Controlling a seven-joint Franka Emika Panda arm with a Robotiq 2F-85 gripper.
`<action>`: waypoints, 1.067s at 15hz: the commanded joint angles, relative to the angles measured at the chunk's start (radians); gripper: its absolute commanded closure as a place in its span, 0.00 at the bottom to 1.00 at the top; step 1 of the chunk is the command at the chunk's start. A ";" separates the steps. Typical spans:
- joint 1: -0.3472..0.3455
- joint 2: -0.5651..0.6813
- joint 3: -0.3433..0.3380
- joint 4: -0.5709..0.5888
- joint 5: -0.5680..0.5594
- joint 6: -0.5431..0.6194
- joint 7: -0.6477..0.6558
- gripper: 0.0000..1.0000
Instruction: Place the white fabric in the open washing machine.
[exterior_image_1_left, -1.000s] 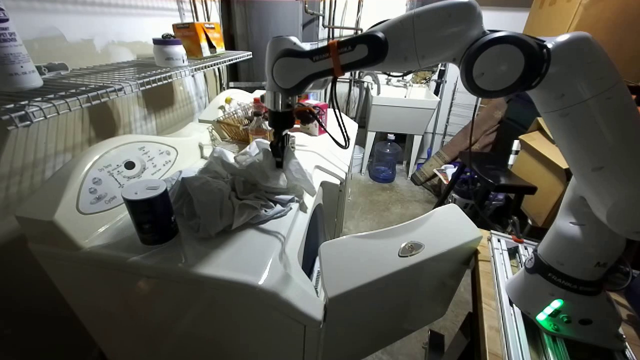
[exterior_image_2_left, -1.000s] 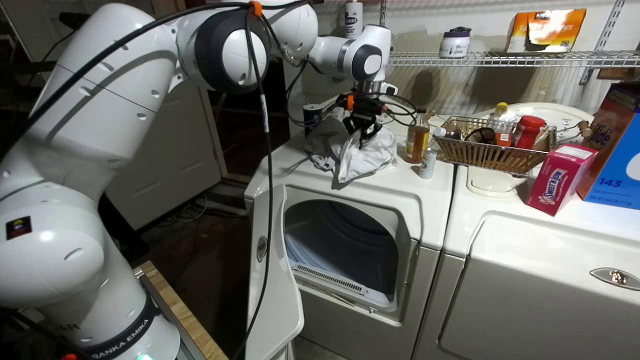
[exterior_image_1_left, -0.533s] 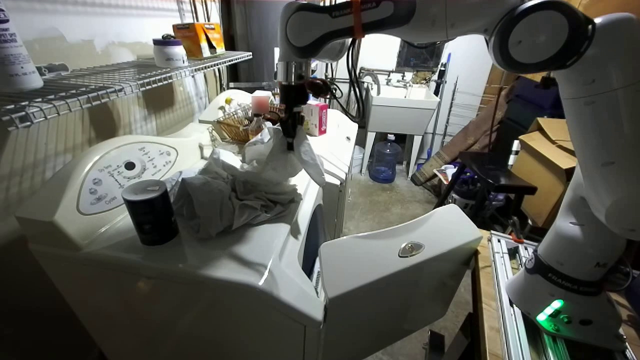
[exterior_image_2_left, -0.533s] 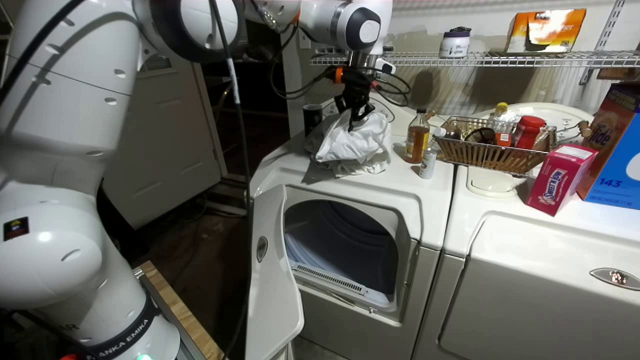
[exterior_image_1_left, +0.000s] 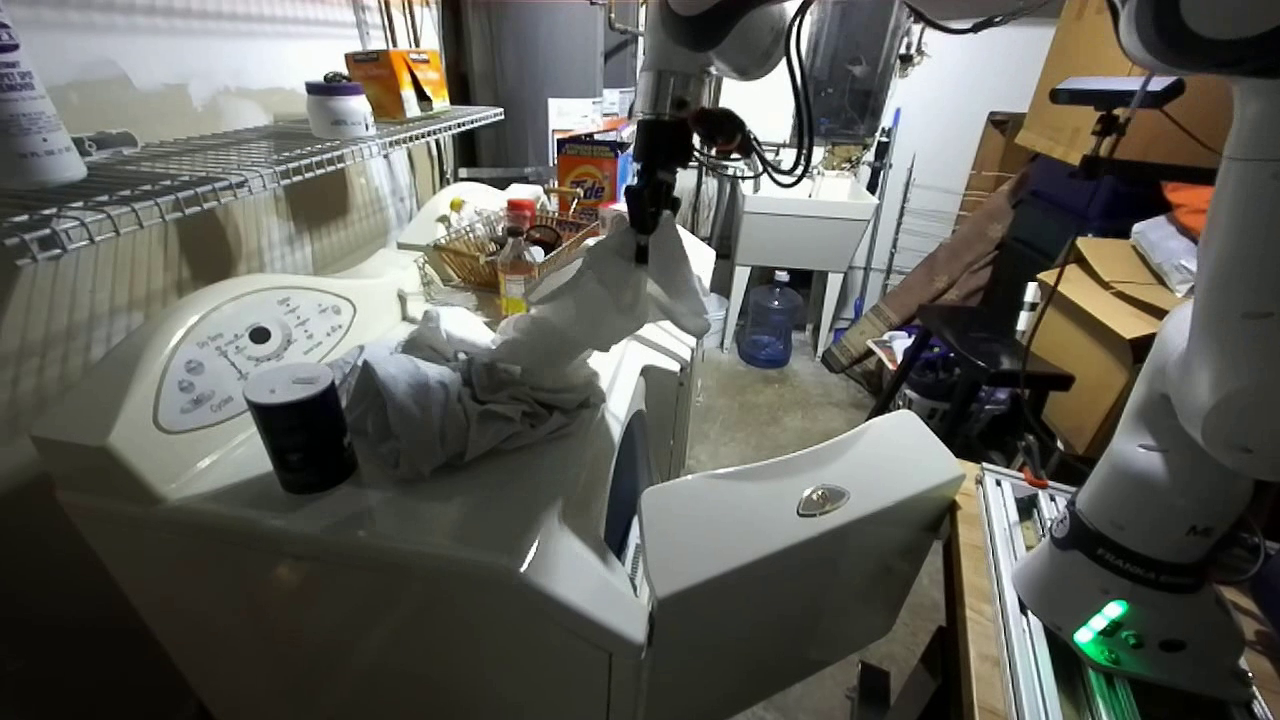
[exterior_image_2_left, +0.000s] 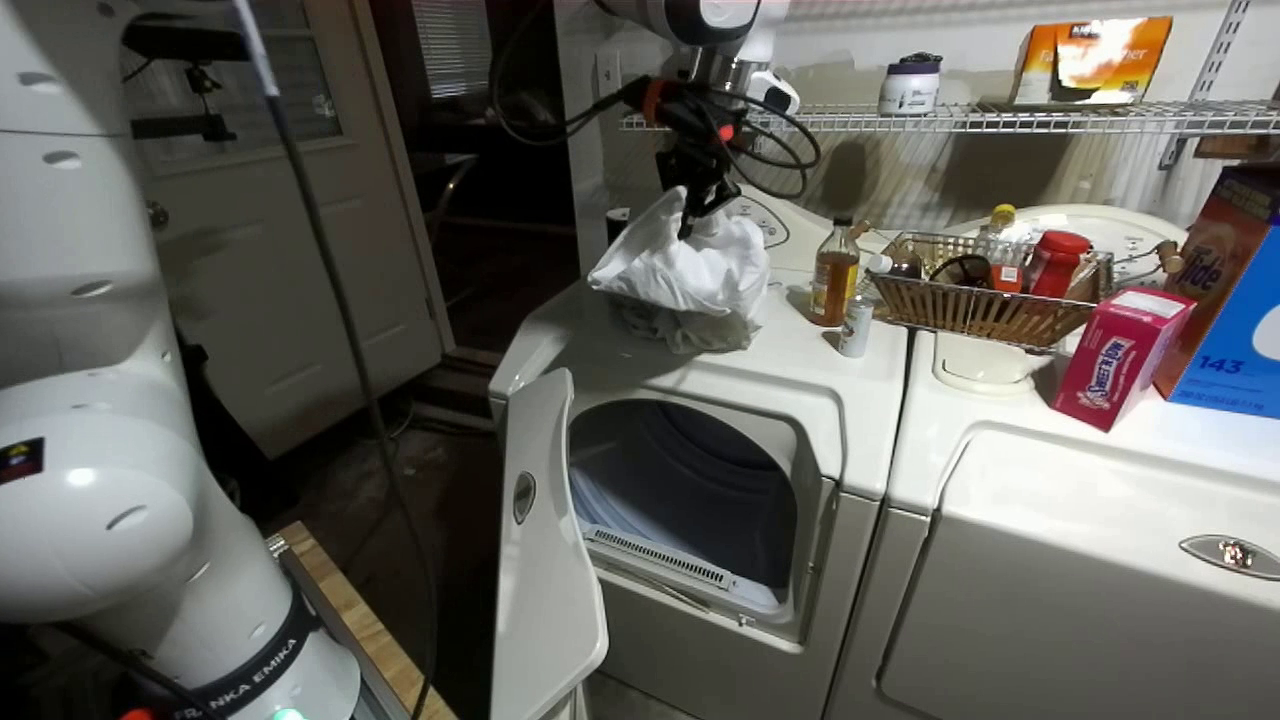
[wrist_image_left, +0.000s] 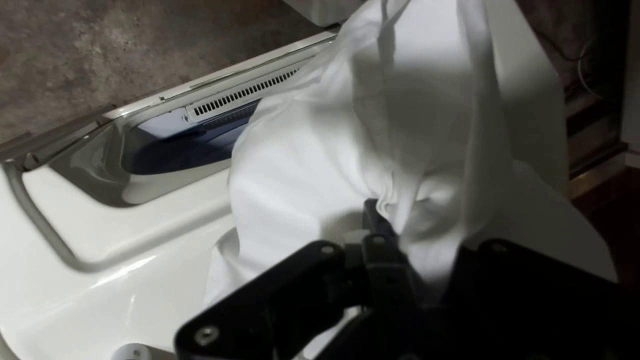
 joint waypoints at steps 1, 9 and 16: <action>-0.003 -0.219 -0.045 -0.231 0.064 0.039 0.010 0.98; 0.021 -0.185 -0.094 -0.356 0.049 0.449 0.069 0.98; 0.076 0.093 -0.058 -0.270 -0.001 0.800 0.180 0.98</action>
